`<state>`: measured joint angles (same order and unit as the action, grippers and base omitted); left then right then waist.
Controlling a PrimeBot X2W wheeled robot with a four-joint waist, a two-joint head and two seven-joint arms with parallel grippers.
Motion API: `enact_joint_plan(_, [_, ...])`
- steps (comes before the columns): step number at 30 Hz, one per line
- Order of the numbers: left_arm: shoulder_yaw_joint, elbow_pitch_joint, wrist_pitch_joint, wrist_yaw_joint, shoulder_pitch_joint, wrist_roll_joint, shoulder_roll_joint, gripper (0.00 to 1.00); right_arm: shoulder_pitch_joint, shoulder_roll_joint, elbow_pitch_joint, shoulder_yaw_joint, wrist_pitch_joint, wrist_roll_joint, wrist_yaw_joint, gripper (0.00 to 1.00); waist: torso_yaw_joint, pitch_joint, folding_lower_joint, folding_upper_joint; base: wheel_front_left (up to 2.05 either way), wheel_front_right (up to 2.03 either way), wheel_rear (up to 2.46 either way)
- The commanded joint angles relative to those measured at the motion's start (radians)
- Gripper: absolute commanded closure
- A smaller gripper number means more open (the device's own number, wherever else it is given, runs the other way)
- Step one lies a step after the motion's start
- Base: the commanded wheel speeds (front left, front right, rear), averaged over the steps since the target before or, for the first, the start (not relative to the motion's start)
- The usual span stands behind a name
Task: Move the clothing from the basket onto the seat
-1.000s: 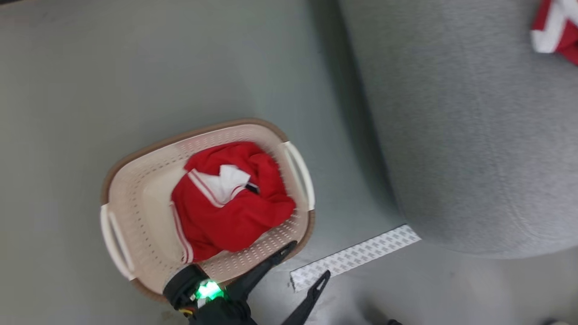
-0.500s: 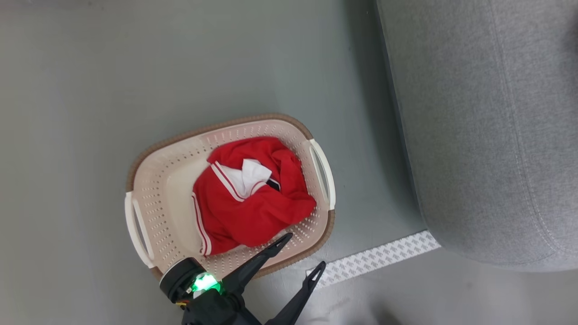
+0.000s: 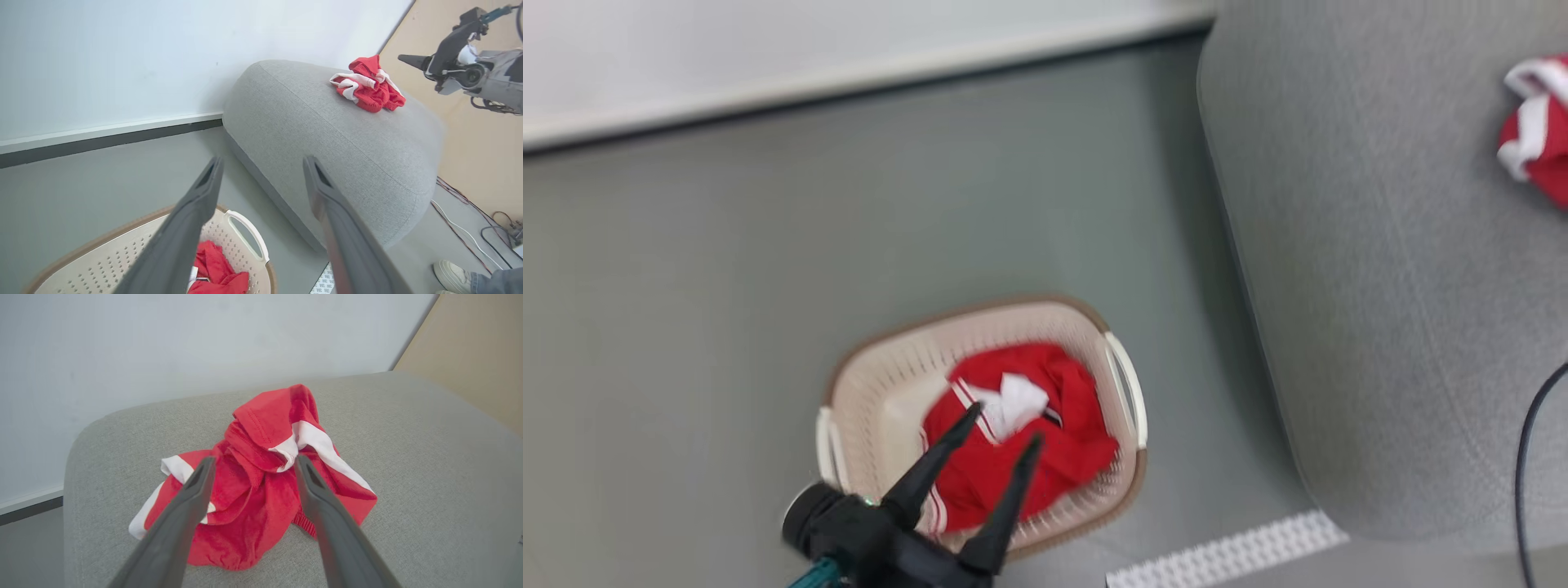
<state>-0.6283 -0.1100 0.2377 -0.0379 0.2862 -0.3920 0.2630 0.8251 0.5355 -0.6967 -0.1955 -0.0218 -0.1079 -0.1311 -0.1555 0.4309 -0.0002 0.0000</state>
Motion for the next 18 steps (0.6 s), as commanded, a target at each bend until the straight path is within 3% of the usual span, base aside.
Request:
enact_joint_plan(1, [0.023, 0.032, 0.013, -0.009, -0.036, -0.027, -0.008, 0.0, -0.054, -0.019, 0.017, 0.021, -0.008, -0.035, 0.001, 0.0, 0.059, -0.172, 0.0002, 0.0, 0.0, 0.0, 0.0])
enact_joint_plan(6, [0.106, 0.111, 0.026, -0.056, -0.085, -0.055, -0.027, 0.0, -0.184, -0.071, 0.116, 0.07, -0.02, -0.067, 0.001, 0.0, 0.09, -0.29, 0.0002, 0.0, 0.0, 0.0, 0.0])
enact_joint_plan(11, [0.202, 0.151, 0.029, -0.1, -0.144, -0.049, -0.036, 0.0, -0.343, -0.193, 0.233, 0.058, -0.03, -0.027, 0.001, 0.0, 0.121, -0.401, 0.0002, 0.0, 0.0, 0.0, 0.0])
enact_joint_plan(12, [0.202, 0.151, 0.029, -0.1, -0.144, -0.049, -0.036, 0.0, -0.343, -0.193, 0.233, 0.058, -0.03, -0.027, 0.001, 0.0, 0.121, -0.401, 0.0002, 0.0, 0.0, 0.0, 0.0])
enact_joint_plan(18, [0.31, 0.153, 0.029, -0.104, -0.203, -0.016, -0.046, 0.0, -0.535, -0.331, 0.403, 0.068, -0.008, -0.046, 0.001, 0.0, 0.17, -0.467, 0.0002, 0.0, 0.0, 0.0, 0.0])
